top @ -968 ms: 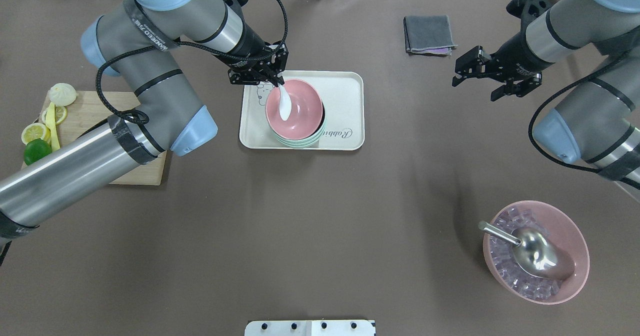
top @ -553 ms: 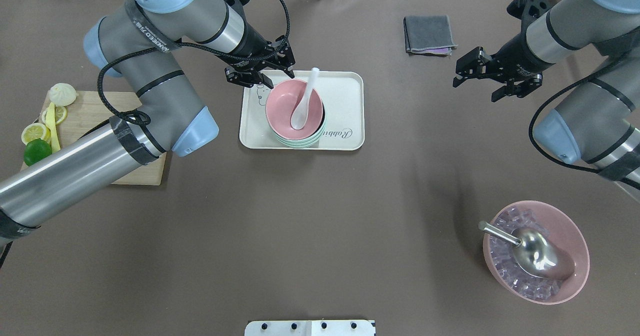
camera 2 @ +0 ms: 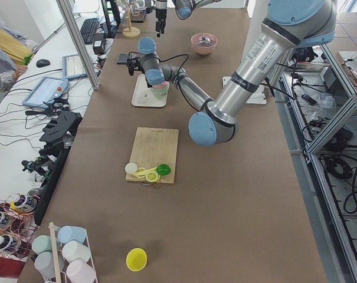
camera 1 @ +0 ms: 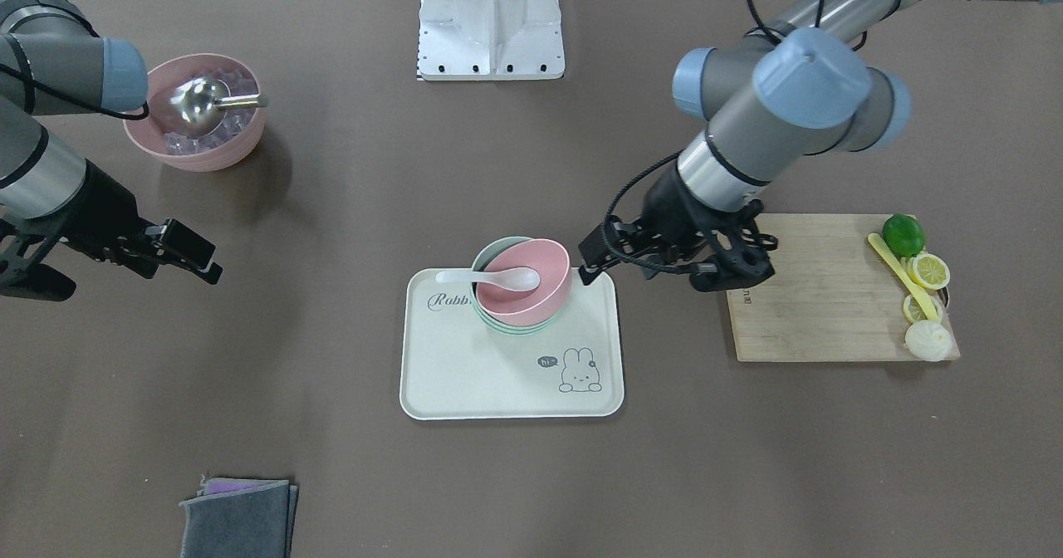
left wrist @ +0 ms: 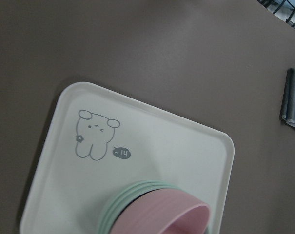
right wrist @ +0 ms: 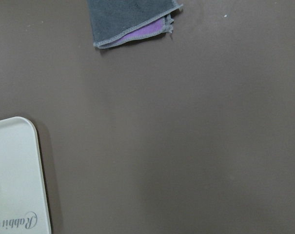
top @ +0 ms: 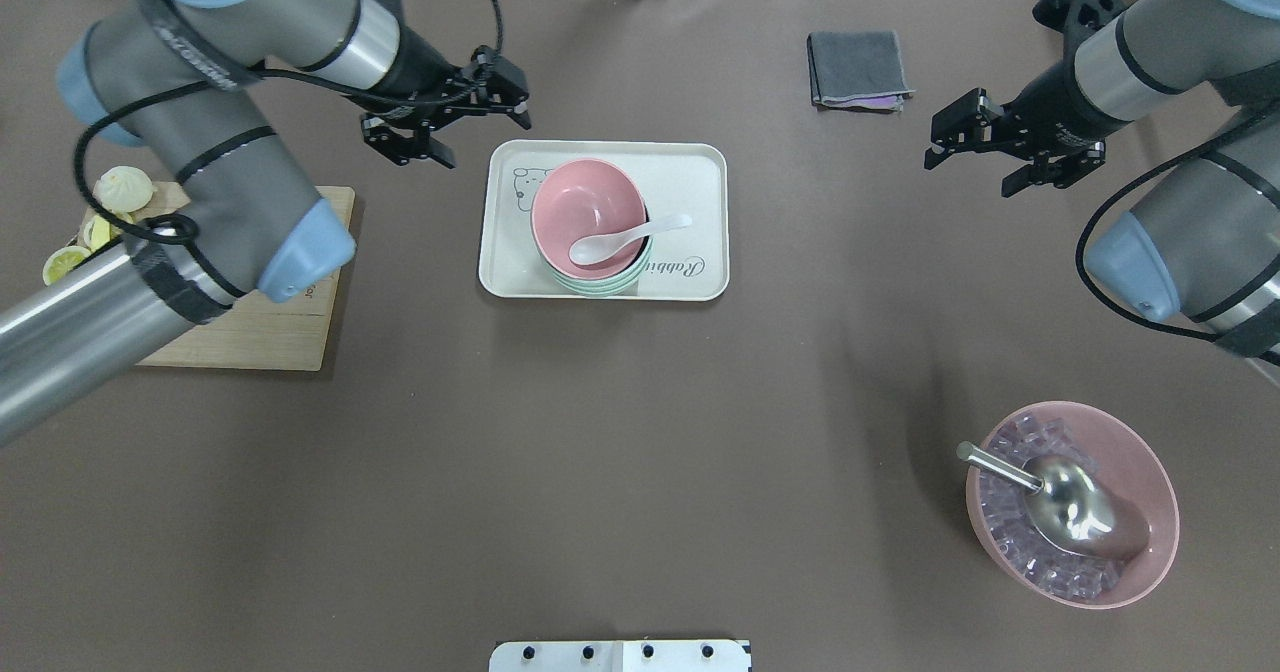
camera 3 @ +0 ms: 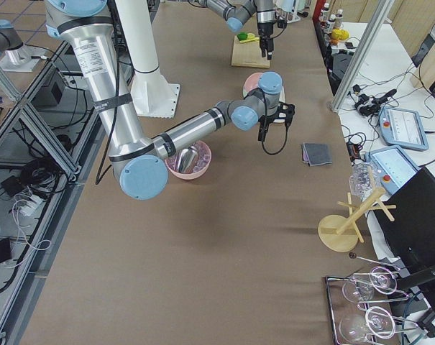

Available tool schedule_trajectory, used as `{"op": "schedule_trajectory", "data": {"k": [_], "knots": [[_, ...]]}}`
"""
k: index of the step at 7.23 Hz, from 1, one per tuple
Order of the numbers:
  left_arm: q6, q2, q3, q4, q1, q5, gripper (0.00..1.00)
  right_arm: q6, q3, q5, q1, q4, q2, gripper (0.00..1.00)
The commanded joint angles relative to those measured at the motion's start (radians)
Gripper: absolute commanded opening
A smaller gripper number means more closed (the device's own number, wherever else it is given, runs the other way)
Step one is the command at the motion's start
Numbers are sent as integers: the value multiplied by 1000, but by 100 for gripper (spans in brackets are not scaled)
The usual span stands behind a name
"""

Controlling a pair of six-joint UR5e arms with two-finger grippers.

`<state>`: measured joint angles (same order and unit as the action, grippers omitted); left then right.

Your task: Stack pink bowl on green and place spoon

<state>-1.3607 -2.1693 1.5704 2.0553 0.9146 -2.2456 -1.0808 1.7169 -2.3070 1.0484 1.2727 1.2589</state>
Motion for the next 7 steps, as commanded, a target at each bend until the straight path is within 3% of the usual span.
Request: {"op": "schedule_trajectory", "data": {"k": [1, 3, 5, 6, 7], "knots": [[340, 270, 107, -9, 157, -91, 98, 266, -13, -17, 98, 11, 98, 100], [776, 486, 114, -38, 269, -78, 98, 582, -74, -41, 221, 13, 180, 100], [1282, 603, 109, -217, 375, 28, 98, 865, -185, -49, 319, 11, 229, 100], [1358, 605, 67, -251, 461, 8, 98, 948, -227, -48, 353, 11, 240, 100], [1367, 608, 45, -253, 472, -32, 98, 1004, -249, -49, 372, 11, 243, 100]]}}
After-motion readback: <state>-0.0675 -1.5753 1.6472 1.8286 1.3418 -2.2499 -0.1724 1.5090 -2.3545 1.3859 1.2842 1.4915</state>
